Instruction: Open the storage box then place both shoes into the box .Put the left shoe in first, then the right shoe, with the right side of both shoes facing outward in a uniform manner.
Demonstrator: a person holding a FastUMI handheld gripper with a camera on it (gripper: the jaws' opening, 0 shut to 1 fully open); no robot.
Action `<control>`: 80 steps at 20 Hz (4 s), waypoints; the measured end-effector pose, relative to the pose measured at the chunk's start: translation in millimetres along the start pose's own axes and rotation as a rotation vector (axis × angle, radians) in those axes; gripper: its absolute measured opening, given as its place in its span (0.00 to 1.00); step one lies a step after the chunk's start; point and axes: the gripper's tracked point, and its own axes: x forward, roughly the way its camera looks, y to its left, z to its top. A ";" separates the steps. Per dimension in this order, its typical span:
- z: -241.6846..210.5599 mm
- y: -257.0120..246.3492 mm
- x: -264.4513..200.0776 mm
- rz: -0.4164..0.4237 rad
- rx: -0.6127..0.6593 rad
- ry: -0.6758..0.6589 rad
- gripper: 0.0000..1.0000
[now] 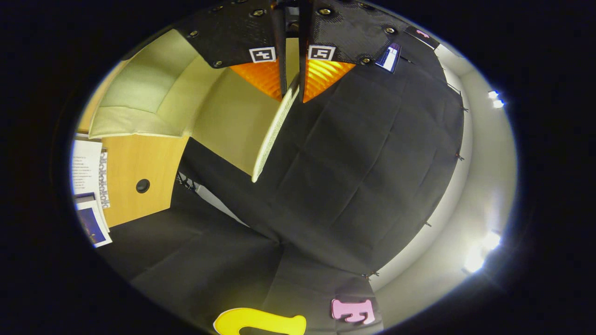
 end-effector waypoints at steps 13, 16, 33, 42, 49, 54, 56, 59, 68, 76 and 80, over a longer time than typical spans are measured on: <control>1.4 17.0 44.7 -0.045 -0.032 0.016 0.54; 7.2 15.7 27.7 -0.072 -0.069 0.012 0.84; 11.8 -20.0 -177.4 -0.405 -0.317 -0.194 0.85; -0.7 -58.6 -274.6 -0.626 -0.333 -0.271 0.85; -49.9 -117.3 -314.8 -0.814 -0.253 -0.213 0.85; -91.1 -155.2 -324.9 -0.887 -0.201 -0.115 0.85; -106.1 -169.0 -324.1 -0.901 -0.174 -0.076 0.84; -129.7 -190.9 -322.9 -0.935 -0.143 -0.003 0.85; -180.8 -252.8 -310.2 -1.019 -0.086 0.199 0.85; -171.2 -292.2 -301.7 -1.104 0.049 0.164 0.70; -170.0 -296.1 -300.1 -1.099 0.102 0.142 0.17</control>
